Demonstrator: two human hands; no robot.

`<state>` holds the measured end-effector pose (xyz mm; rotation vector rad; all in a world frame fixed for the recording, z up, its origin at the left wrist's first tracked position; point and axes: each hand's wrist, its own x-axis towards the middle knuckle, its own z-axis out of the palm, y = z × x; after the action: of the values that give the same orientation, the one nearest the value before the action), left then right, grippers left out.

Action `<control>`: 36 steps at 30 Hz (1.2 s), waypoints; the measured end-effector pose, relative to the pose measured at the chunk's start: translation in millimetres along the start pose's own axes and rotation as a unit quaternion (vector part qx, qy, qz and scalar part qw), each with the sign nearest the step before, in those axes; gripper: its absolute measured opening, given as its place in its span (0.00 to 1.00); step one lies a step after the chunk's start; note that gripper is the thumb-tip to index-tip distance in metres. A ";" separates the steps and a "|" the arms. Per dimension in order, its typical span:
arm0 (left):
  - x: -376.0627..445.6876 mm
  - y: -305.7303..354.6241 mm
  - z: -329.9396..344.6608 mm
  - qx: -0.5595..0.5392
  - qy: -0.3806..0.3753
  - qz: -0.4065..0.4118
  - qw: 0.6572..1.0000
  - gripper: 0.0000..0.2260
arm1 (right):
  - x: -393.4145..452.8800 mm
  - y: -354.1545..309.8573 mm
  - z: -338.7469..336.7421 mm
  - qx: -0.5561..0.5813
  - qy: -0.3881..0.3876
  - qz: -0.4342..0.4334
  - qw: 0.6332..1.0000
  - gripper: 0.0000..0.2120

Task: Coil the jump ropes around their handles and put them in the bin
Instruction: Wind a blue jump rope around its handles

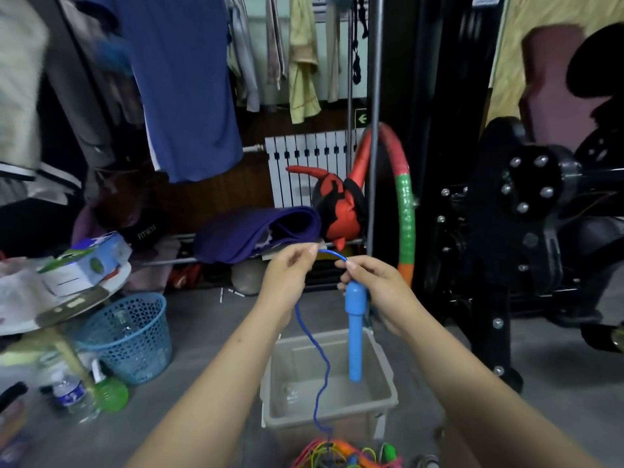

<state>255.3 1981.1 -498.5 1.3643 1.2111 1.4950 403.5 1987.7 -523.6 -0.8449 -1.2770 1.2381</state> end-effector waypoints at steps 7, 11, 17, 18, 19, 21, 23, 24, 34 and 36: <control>-5.6 -70.0 -13.7 0.005 -0.090 -0.065 0.994 0.05 | 8.9 42.8 2.9 0.070 0.049 0.100 0.991 0.08; -6.0 -99.6 -17.2 0.016 -0.136 -0.114 0.984 0.11 | 13.9 60.1 2.4 0.079 0.049 0.105 0.990 0.09; -3.5 -144.8 -26.3 0.023 -0.113 -0.242 0.963 0.13 | 22.9 90.2 -13.9 -0.006 0.104 0.102 0.989 0.08; -3.3 -153.0 -29.6 0.008 -0.088 -0.260 0.962 0.13 | 22.8 97.7 -18.4 -0.048 0.101 0.102 0.988 0.07; -2.7 -159.7 -32.7 -0.007 -0.056 -0.270 0.961 0.13 | 21.9 105.7 -22.3 -0.086 0.089 0.103 0.987 0.07; -1.1 -169.2 -36.1 0.007 0.014 -0.262 0.965 0.14 | 18.0 122.6 -28.5 -0.134 0.042 0.114 0.983 0.11; 1.2 -169.7 -33.4 0.035 0.062 -0.238 0.969 0.14 | 15.7 134.8 -29.1 -0.151 0.002 0.141 0.978 0.14; 1.4 -167.4 -30.2 0.046 0.072 -0.223 0.971 0.14 | 15.9 137.7 -27.9 -0.151 -0.008 0.158 0.976 0.14; 0.0 -160.6 -19.6 0.061 -0.007 -0.165 0.984 0.14 | 15.3 136.0 -16.4 -0.134 0.013 0.156 0.978 0.07; 0.3 -163.4 -24.6 0.093 -0.034 -0.169 0.981 0.17 | 15.1 130.9 -16.6 -0.149 0.043 0.146 0.977 0.09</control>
<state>221.0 2019.9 -655.4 1.2410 1.4845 1.1117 392.3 2030.7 -648.8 -1.3270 -1.3201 1.2378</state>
